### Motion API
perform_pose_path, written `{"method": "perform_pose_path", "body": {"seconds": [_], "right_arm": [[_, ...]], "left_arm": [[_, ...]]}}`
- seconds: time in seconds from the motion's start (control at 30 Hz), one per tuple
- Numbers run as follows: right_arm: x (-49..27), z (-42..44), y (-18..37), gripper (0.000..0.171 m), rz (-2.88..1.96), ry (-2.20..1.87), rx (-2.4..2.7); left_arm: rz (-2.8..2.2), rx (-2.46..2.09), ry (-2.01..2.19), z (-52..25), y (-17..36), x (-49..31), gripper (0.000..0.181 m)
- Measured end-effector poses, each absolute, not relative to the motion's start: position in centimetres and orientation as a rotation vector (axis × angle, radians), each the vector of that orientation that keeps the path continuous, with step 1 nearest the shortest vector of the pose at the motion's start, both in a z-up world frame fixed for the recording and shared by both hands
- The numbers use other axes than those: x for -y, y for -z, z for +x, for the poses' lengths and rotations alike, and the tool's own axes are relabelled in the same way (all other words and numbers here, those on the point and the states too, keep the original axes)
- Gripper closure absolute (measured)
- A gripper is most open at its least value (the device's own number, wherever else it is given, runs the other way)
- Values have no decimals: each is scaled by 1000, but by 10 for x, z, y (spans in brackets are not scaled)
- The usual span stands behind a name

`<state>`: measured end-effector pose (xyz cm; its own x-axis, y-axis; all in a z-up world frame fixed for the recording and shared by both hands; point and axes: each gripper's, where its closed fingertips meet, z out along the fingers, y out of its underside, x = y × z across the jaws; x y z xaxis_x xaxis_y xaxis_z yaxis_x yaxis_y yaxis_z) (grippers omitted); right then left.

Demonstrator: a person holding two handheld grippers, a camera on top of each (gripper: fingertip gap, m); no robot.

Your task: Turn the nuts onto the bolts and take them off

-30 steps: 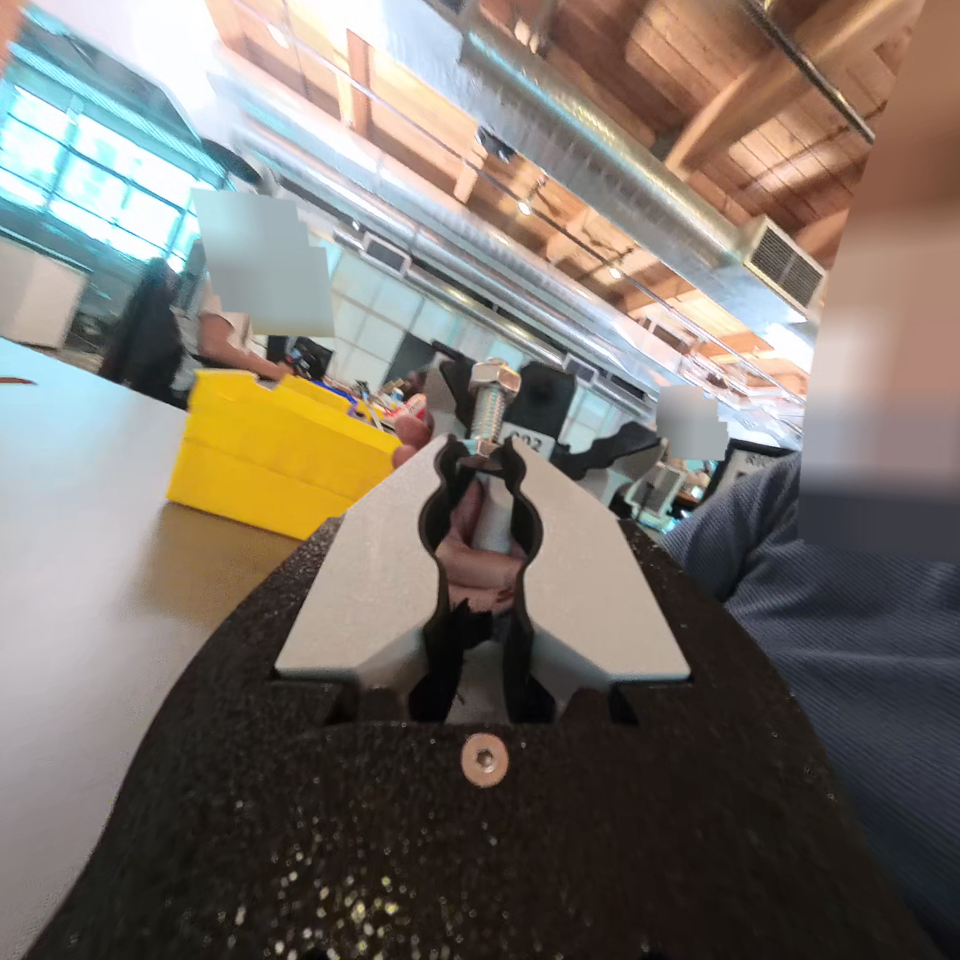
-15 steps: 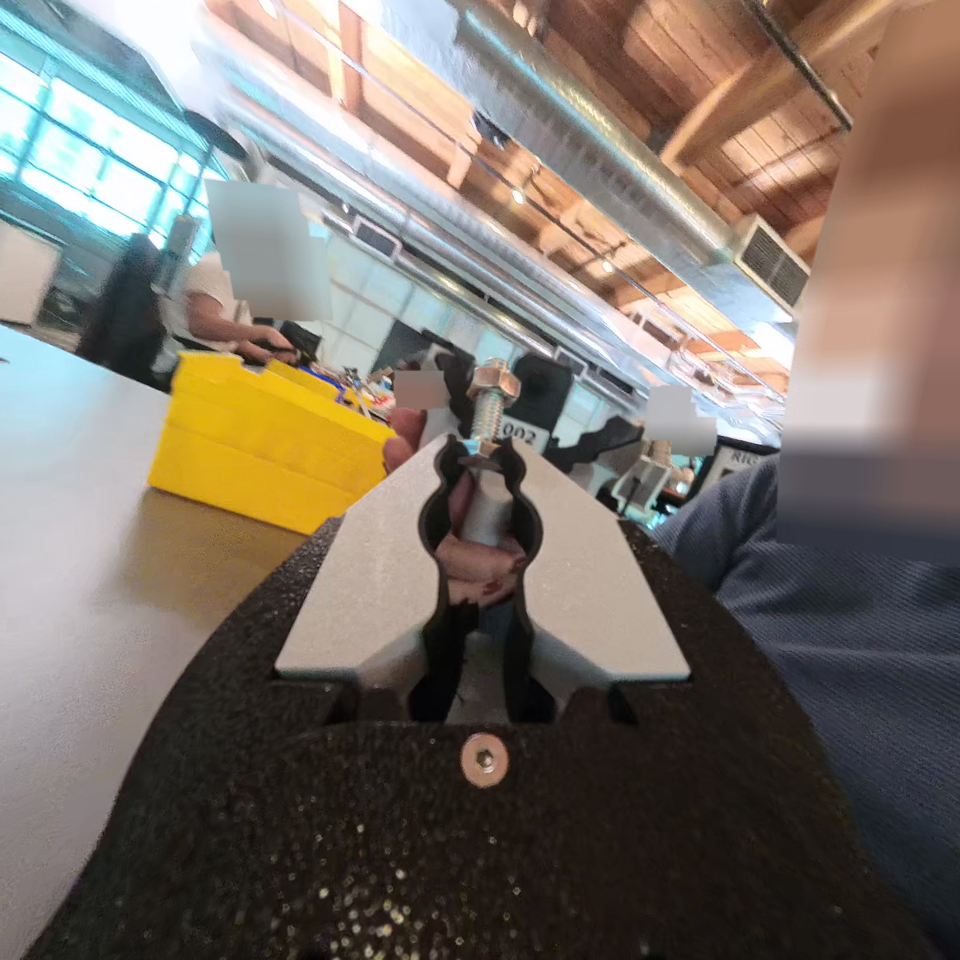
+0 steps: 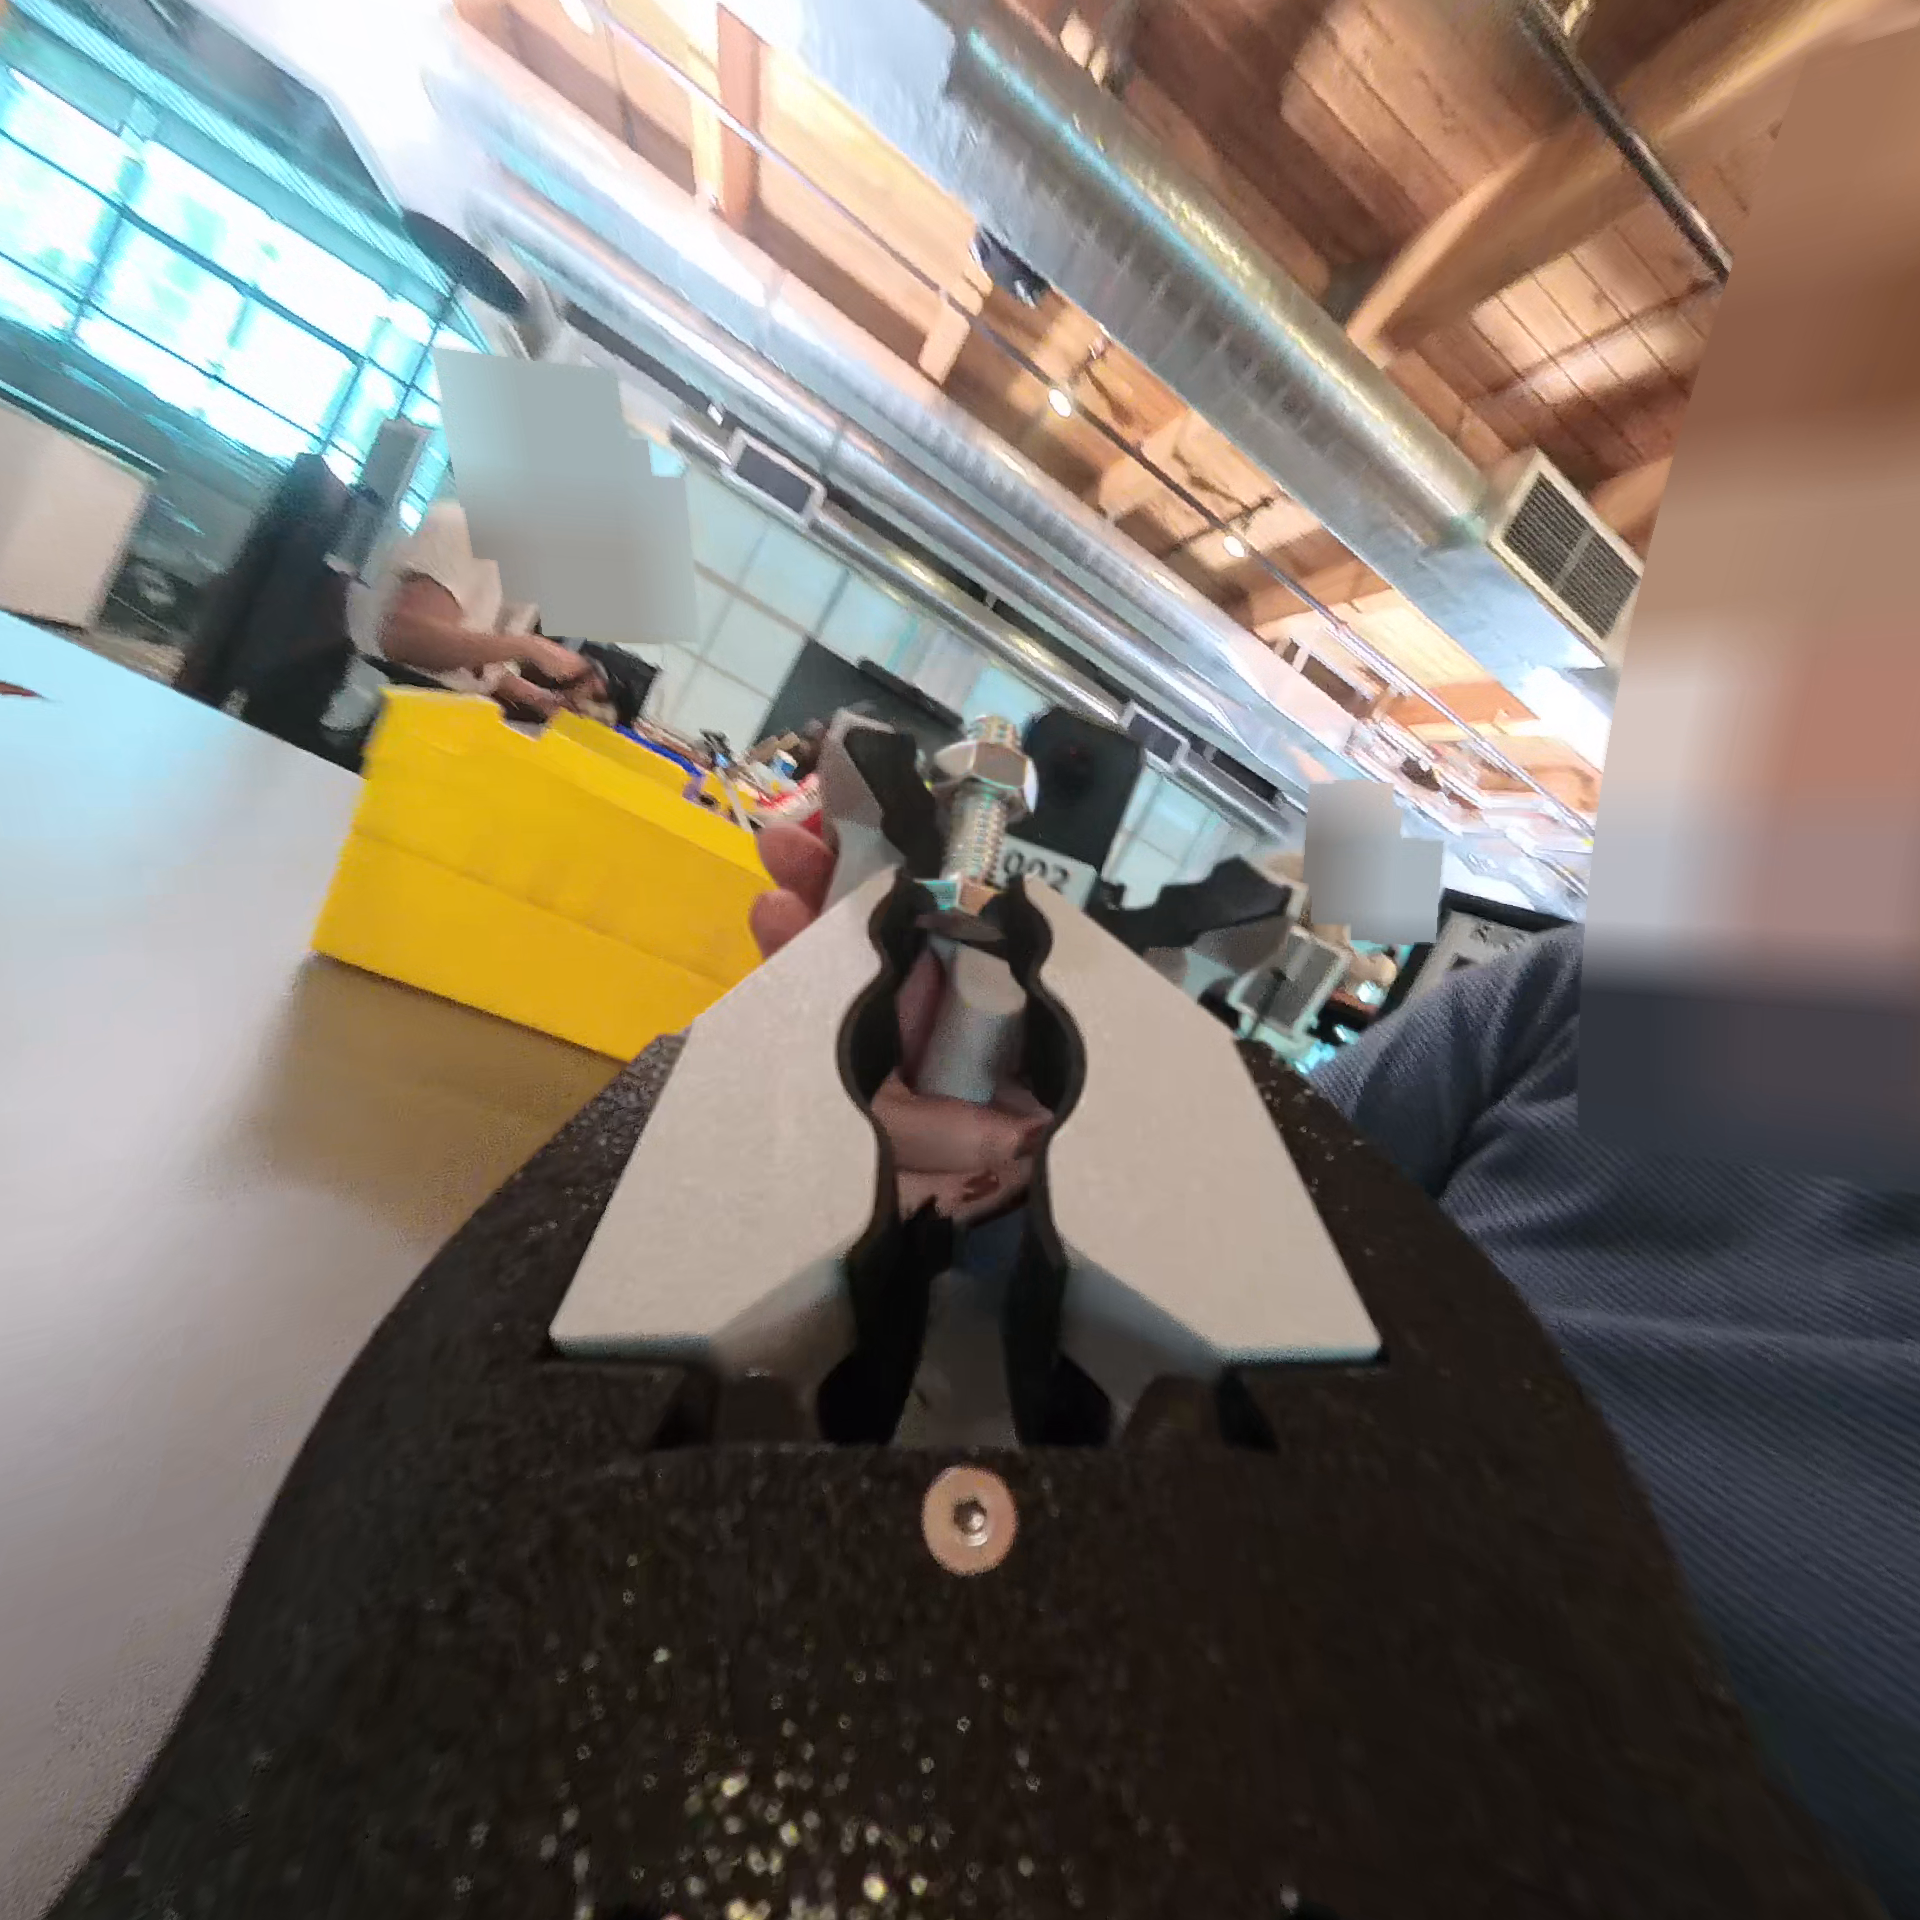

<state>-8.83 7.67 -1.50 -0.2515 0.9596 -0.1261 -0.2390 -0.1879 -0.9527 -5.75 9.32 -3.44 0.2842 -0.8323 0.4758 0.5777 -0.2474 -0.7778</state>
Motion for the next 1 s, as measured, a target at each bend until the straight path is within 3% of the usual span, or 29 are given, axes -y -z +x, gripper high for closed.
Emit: {"method": "perform_pose_path", "body": {"seconds": [0.13,0.4,0.63,0.87,1.0], "right_arm": [[-69,-88,15,101,-982,-1647,1118],[-77,-88,15,103,-1021,-1660,1099],[-73,-87,14,100,-992,-1665,1098],[-75,-85,12,102,-1001,-1695,1084],[-75,-87,13,101,-1002,-1665,1085]], "left_arm": [[-1282,-331,1369,-38,44,-94,165],[-1192,-166,1263,-81,35,-104,166],[-1301,-327,1461,-33,47,-93,166],[-1152,-122,1272,-91,29,-104,166],[-1180,-195,1421,-72,33,-97,166]]}}
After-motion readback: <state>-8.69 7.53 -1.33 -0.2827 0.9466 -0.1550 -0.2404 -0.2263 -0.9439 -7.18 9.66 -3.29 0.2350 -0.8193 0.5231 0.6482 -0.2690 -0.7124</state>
